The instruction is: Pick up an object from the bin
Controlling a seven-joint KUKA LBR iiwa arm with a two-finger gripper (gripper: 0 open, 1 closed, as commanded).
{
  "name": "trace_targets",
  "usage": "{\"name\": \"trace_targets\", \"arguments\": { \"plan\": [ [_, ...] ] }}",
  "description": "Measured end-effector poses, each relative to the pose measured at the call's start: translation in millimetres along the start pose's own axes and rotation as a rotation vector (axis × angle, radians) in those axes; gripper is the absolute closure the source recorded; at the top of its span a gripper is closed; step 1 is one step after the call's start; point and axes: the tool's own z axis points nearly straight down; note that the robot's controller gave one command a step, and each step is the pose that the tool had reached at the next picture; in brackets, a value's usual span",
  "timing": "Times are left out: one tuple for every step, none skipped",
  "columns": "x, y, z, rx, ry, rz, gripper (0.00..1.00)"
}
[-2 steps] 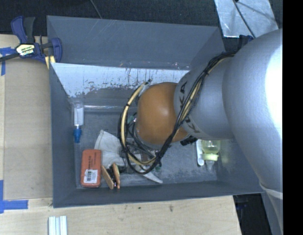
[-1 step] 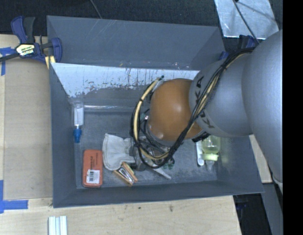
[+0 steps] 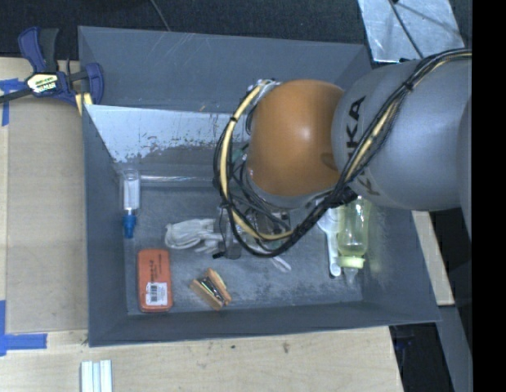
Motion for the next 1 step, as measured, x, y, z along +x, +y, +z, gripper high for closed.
{"name": "trace_targets", "arguments": {
  "plan": [
    [0.0, 0.0, 0.0, 0.000, 0.000, 0.001, 1.00]
  ]
}}
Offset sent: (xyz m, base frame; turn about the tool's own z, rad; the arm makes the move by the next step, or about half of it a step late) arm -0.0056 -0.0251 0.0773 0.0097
